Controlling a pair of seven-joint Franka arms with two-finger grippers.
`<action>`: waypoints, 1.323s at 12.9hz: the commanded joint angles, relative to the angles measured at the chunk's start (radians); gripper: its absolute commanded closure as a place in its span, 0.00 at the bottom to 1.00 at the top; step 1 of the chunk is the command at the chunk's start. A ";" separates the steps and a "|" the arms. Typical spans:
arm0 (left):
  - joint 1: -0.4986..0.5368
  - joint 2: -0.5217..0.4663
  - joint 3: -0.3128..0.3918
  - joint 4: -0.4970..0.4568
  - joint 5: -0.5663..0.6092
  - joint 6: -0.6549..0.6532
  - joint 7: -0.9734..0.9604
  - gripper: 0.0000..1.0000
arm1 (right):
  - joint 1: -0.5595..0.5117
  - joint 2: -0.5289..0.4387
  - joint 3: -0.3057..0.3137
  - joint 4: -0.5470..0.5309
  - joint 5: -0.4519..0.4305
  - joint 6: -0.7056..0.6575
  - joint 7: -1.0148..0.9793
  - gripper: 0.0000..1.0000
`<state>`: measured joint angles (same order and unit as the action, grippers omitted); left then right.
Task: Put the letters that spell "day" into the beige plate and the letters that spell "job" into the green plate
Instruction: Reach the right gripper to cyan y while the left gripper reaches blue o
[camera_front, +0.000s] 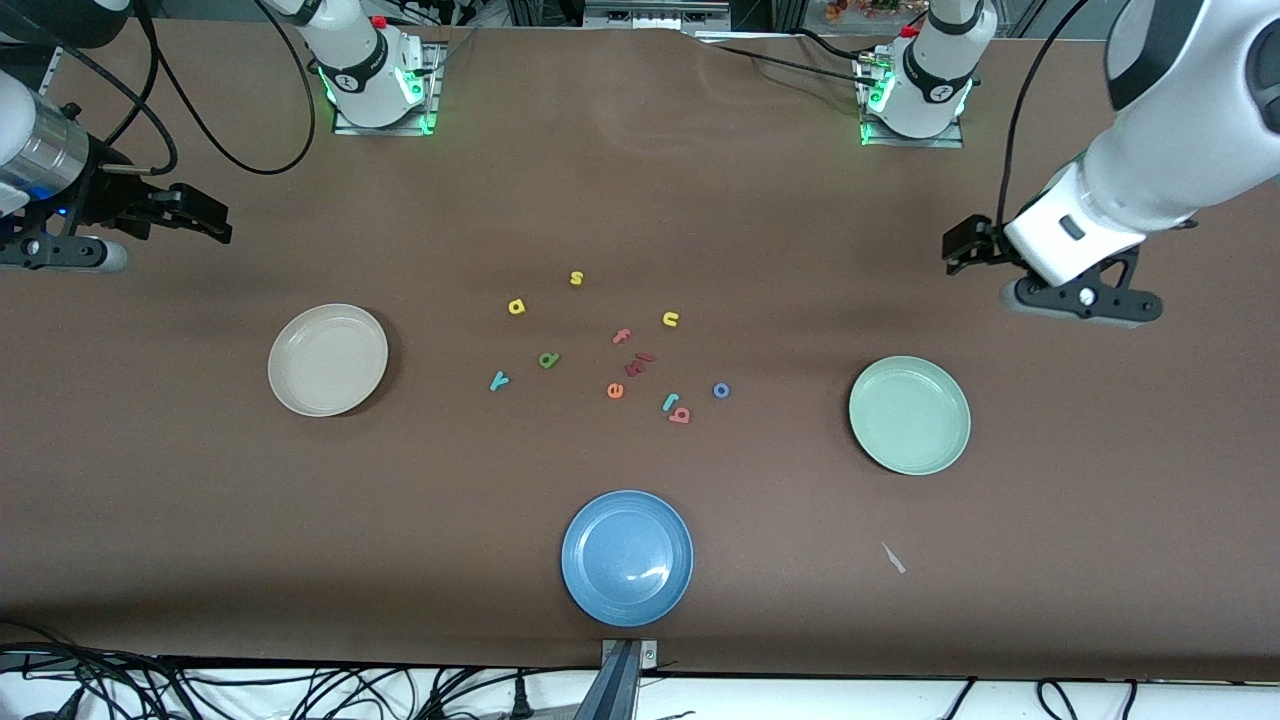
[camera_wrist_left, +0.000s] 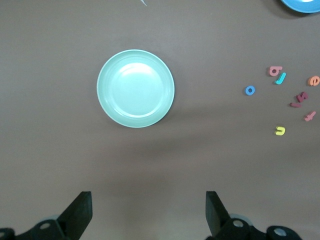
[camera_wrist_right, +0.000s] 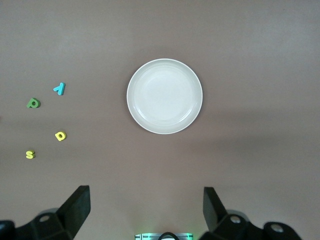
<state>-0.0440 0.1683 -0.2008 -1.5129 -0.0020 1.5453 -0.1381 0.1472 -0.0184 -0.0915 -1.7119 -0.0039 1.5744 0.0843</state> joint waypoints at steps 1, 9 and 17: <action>-0.060 0.066 0.001 0.050 -0.010 0.039 -0.101 0.00 | 0.003 0.006 0.021 0.015 0.007 -0.008 0.008 0.00; -0.246 0.204 0.001 0.051 0.074 0.310 -0.238 0.00 | 0.050 0.037 0.073 0.006 0.019 0.036 0.112 0.00; -0.317 0.413 -0.005 0.051 0.053 0.468 -0.244 0.00 | 0.282 0.267 0.073 -0.011 0.019 0.294 0.427 0.00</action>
<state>-0.3517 0.5063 -0.2099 -1.4971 0.0435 1.9647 -0.3818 0.3850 0.1989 -0.0114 -1.7318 0.0050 1.8206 0.4177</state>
